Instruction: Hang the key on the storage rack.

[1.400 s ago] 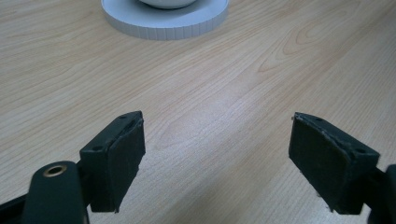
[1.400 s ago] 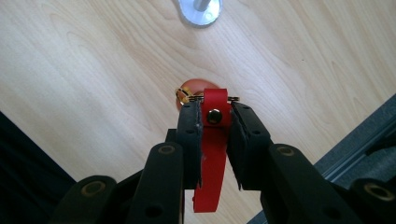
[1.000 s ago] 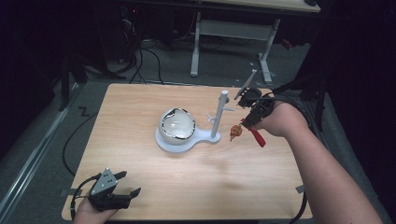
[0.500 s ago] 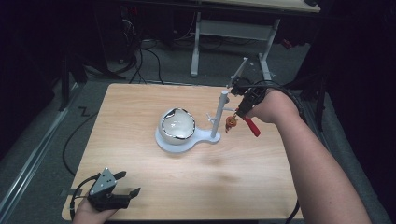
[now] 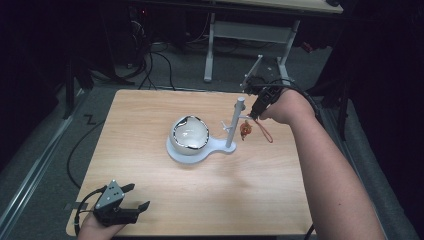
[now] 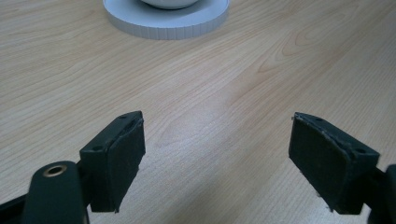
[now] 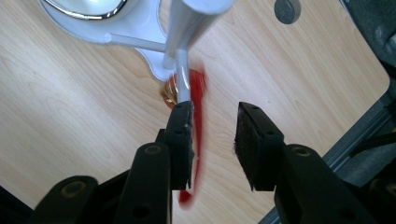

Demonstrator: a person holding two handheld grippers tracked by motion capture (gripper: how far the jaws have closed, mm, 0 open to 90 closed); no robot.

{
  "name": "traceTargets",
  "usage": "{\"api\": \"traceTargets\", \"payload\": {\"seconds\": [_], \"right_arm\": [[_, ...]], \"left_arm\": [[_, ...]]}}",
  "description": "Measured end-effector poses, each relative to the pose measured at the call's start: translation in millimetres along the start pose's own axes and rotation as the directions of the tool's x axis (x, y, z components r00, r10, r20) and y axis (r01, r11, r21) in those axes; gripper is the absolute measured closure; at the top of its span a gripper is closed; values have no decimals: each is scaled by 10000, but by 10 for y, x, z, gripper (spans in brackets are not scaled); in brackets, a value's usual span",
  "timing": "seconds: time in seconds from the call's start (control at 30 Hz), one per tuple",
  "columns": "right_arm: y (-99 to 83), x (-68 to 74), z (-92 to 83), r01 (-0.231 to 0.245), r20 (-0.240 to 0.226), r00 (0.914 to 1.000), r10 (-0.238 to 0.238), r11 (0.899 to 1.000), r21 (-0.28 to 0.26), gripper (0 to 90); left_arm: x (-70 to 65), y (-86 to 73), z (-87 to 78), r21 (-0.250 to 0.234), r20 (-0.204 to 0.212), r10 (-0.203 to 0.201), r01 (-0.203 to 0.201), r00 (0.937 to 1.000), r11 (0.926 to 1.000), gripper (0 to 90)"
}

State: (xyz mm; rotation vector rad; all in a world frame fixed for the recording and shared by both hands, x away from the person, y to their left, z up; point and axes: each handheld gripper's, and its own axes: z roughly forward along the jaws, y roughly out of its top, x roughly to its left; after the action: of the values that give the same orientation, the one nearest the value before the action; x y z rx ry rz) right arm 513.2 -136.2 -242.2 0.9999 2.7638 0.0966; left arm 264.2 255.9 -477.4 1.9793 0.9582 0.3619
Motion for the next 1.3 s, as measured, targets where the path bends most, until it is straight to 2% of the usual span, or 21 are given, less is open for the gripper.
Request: {"api": "traceTargets", "payload": {"seconds": [0.03,0.07,0.1,0.13,0.33,0.53,0.57,0.6,0.63,0.7,0.8,0.87,1.03,1.1,1.17,1.2,1.3], "right_arm": [[1,5,-8,-168,-46,9998,168,9999,26,662],[1,0,-12,26,-45,10000,-26,10000,-68,661],[-3,17,-23,-125,28,9999,125,9999,-59,661],[-1,12,-29,5,71,10000,-4,9999,-134,661],[-37,37,-65,4,210,9998,1,9997,-234,646],[-134,31,-77,-312,242,9992,320,9990,-325,617],[-148,19,-73,-240,223,9994,249,9989,-391,612],[-168,22,-71,-398,225,9989,408,9983,-428,603],[-188,22,-72,-413,338,9985,426,9984,-387,593],[-243,7,-59,-652,307,9973,669,9964,-539,580],[-286,-6,-39,-705,268,9970,724,9952,-674,573],[-370,11,11,-989,144,9949,1001,9927,-693,558],[-512,20,136,-936,-40,9956,936,9921,-837,519],[-628,29,239,-1298,-188,9915,1285,9865,-998,481],[-671,34,287,-1251,-205,9921,1236,9861,-1092,465],[-771,78,395,-1324,-293,9911,1297,9833,-1246,436],[-891,147,532,-1463,-289,9892,1435,9762,-1601,425]], "left_arm": [[1,-1,0,2,2,0,0,10000,10000,193],[1,-1,0,7,5,-1,1,10000,10000,193],[0,-1,0,5,4,0,0,10000,10000,192],[0,0,0,3,5,6,-6,10000,10000,193],[-10,4,7,24,18,51,-51,10000,10000,193],[-13,2,9,39,13,66,-66,10000,10000,193],[-12,2,10,45,11,60,-60,10000,10000,193],[-11,3,12,53,10,63,-63,10000,10000,193],[-11,3,14,62,13,67,-67,10000,10000,192],[-15,4,21,84,19,73,-73,10000,9999,192],[-19,4,29,128,28,103,-103,9999,9999,193],[-21,2,35,156,43,110,-111,9999,9998,193],[-24,1,37,156,43,122,-123,9999,9998,193],[-27,3,35,156,49,131,-132,9999,9998,192],[-28,2,34,158,47,133,-134,9999,9998,193],[-28,1,36,162,43,125,-126,9999,9998,192],[-30,0,39,182,52,126,-127,9999,9998,193]]}}
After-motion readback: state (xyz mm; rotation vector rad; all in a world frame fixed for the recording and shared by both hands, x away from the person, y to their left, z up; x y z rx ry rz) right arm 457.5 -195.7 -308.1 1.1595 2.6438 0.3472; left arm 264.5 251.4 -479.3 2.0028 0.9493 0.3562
